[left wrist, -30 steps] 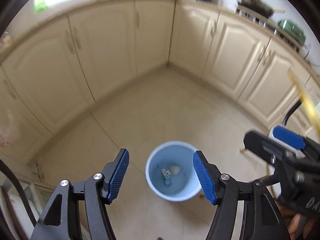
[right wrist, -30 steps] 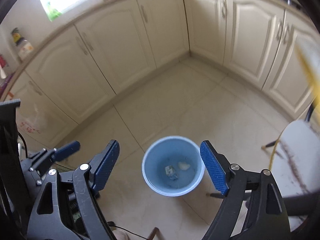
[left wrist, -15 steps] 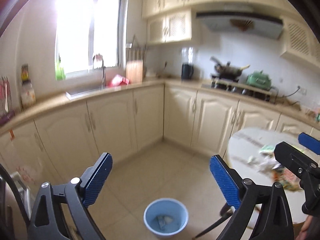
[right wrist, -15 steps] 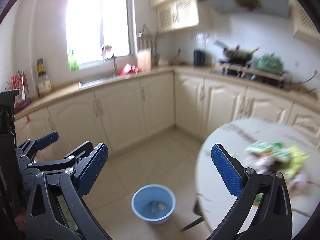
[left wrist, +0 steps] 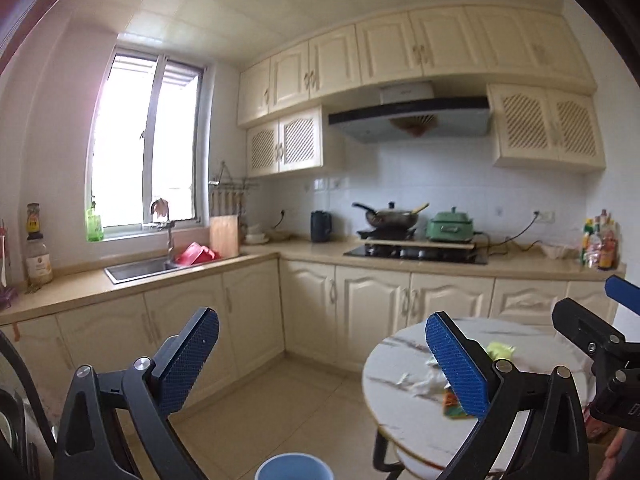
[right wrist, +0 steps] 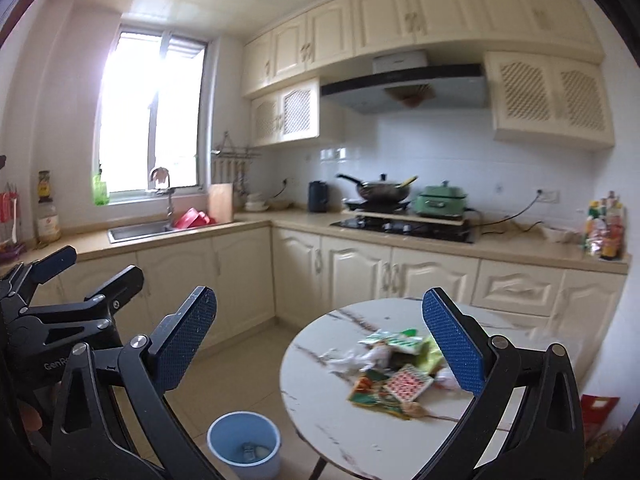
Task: Collect trash
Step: 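Move both tools back toward the table, then grasp the clear plastic wrap with the left tool while the right tool grasps the plastic bag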
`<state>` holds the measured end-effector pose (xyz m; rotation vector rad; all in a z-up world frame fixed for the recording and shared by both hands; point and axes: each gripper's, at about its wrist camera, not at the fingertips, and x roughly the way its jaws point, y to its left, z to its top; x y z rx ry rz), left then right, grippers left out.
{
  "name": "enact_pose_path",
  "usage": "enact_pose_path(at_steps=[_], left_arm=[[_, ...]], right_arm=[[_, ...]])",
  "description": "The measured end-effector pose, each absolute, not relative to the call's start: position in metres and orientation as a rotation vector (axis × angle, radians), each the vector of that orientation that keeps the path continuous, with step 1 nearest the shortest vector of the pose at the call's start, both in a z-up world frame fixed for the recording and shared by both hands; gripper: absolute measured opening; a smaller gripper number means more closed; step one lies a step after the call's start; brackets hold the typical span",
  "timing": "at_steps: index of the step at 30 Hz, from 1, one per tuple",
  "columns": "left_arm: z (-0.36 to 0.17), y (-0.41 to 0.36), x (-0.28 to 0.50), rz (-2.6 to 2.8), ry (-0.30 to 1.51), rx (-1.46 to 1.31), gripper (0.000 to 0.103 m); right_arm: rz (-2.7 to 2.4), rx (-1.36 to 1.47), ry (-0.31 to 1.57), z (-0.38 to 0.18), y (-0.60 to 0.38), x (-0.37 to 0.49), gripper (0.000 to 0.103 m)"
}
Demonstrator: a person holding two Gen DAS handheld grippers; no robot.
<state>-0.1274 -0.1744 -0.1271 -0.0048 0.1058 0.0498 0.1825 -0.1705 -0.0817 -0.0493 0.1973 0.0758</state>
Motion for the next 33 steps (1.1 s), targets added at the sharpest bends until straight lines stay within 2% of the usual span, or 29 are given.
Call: enact_pose_path(at_steps=[6, 10, 19, 25, 33], left_arm=[[-0.150, -0.165, -0.144, -0.008, 0.062, -0.014, 0.102], [-0.158, -0.169, -0.115, -0.035, 0.077, 0.013, 0.102], [-0.135, -0.185, -0.036, -0.110, 0.185, 0.062, 0.102], [-0.118, -0.201, 0.056, -0.167, 0.342, 0.087, 0.102], [-0.131, -0.222, 0.158, -0.182, 0.534, 0.139, 0.102]], right_arm=[[-0.019, -0.034, 0.156, -0.068, -0.214, 0.154, 0.103], [-0.069, -0.010, 0.153, -0.068, -0.240, 0.151, 0.103], [-0.173, 0.044, 0.195, -0.085, -0.303, 0.159, 0.103], [-0.242, 0.079, 0.302, -0.116, -0.344, 0.187, 0.103], [-0.263, 0.133, 0.543, -0.186, -0.388, 0.257, 0.103]])
